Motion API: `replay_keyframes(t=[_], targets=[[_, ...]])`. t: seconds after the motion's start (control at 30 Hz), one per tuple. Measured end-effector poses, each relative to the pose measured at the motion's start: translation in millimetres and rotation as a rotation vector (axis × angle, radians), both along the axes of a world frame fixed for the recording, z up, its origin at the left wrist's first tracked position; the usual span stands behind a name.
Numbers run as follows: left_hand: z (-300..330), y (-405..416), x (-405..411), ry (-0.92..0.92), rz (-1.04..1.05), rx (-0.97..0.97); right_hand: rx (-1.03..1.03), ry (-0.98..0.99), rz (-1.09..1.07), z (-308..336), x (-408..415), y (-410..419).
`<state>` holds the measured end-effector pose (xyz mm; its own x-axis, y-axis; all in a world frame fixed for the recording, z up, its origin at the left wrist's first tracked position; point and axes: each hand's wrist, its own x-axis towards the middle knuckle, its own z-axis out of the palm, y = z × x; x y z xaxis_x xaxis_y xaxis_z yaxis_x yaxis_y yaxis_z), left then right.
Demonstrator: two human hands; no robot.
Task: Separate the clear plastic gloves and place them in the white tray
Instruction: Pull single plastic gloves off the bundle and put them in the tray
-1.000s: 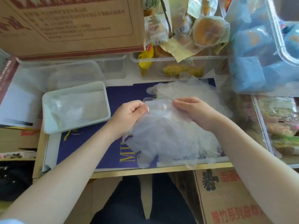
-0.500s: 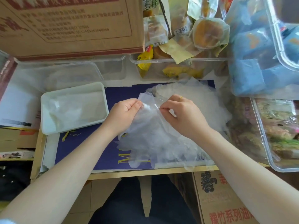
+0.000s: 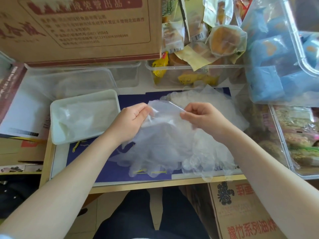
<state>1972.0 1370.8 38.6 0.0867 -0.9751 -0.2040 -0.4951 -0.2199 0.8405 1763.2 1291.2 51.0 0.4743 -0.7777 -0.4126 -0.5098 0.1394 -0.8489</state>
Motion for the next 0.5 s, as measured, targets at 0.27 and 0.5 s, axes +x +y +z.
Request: replay_keyframes(t=[0.27, 0.5], targets=[[7, 3, 7, -0.042, -0.117, -0.043, -0.470, 0.188, 0.304, 11, 25, 11], [12, 4, 14, -0.026, -0.208, -0.045, -0.304, 0.087, 0.331, 6, 36, 4]])
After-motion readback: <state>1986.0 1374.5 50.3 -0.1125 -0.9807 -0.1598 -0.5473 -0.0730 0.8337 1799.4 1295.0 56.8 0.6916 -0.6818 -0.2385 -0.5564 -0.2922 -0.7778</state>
